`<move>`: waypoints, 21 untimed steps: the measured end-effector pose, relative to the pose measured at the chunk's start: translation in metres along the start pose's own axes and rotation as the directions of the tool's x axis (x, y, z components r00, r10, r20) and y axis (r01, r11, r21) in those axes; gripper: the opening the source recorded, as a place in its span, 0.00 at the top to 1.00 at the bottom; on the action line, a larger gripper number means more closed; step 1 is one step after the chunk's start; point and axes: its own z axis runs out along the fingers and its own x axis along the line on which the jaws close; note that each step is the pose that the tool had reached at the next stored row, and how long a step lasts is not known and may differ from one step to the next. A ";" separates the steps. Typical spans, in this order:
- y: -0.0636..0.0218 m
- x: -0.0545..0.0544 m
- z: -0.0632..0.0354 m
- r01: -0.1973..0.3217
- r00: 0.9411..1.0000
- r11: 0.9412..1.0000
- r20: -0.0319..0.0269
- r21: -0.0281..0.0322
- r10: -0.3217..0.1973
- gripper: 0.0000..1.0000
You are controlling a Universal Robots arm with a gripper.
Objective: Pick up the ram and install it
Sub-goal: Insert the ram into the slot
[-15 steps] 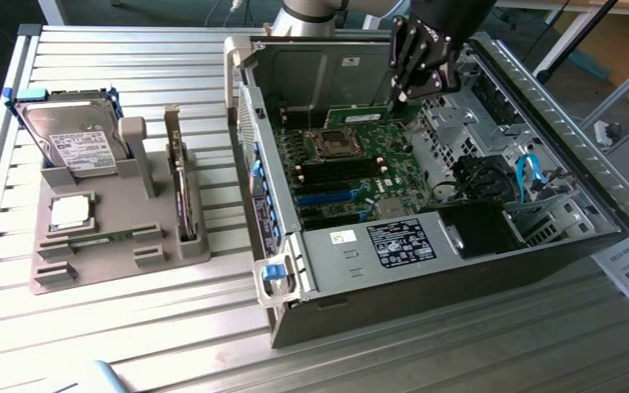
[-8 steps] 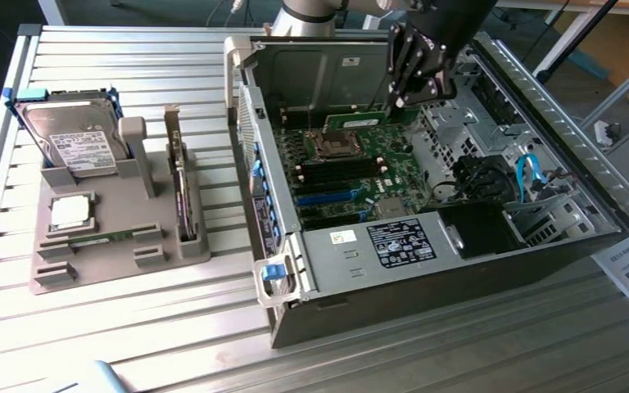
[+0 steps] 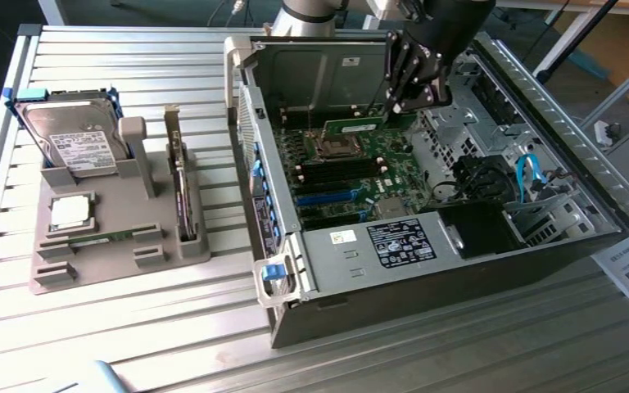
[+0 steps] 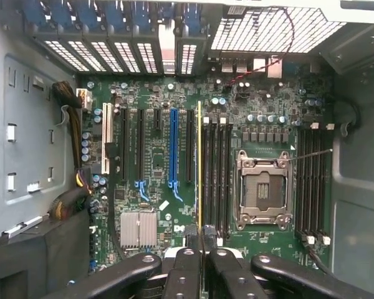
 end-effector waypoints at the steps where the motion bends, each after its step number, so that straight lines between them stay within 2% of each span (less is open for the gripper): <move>1: 0.0000 0.000 0.0010 0.000 1.000 1.000 0.000 0.000 0.000 0.88; 4: -0.0002 0.000 0.0052 0.000 1.000 1.000 0.000 0.000 0.000 0.88; 9: -0.0007 0.001 0.0206 0.000 1.000 1.000 0.000 0.000 0.000 0.88; 21: -0.0008 -0.002 0.0244 0.000 1.000 1.000 0.000 0.000 0.000 0.88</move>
